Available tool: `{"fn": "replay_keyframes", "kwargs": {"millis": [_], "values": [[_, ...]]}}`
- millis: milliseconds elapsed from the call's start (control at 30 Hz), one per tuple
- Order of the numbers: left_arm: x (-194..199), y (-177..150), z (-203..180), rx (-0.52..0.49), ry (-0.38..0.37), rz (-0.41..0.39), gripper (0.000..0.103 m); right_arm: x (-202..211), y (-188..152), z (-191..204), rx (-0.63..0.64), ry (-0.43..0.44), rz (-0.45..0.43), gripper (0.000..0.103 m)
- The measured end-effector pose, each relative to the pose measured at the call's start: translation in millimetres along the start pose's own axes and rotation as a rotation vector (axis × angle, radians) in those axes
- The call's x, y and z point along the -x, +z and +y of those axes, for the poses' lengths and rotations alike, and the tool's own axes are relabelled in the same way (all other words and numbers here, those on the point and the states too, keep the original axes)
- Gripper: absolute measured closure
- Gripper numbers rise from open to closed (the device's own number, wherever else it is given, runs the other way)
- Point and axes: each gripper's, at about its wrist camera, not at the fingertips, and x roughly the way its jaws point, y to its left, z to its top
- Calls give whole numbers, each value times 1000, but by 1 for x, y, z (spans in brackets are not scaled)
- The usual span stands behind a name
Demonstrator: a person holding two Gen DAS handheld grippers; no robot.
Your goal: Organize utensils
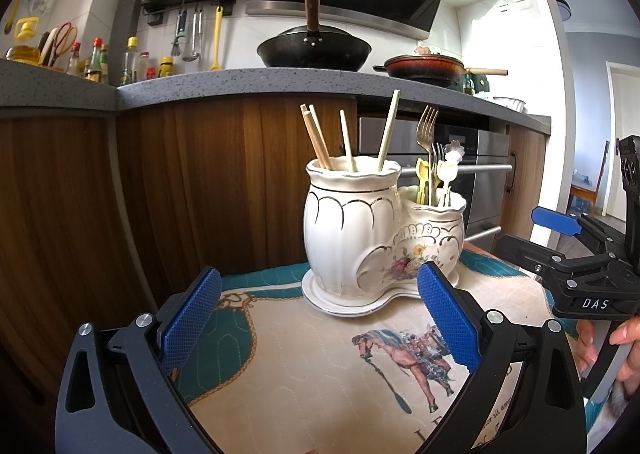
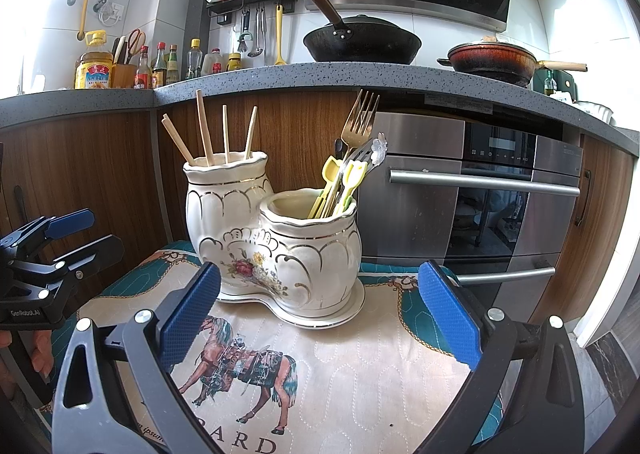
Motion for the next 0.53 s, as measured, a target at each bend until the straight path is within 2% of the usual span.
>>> {"fn": "replay_keyframes", "kwargs": {"millis": [533], "values": [[-2,0,0,1,13,11,5,0,0,0,0,0,2,5]]}}
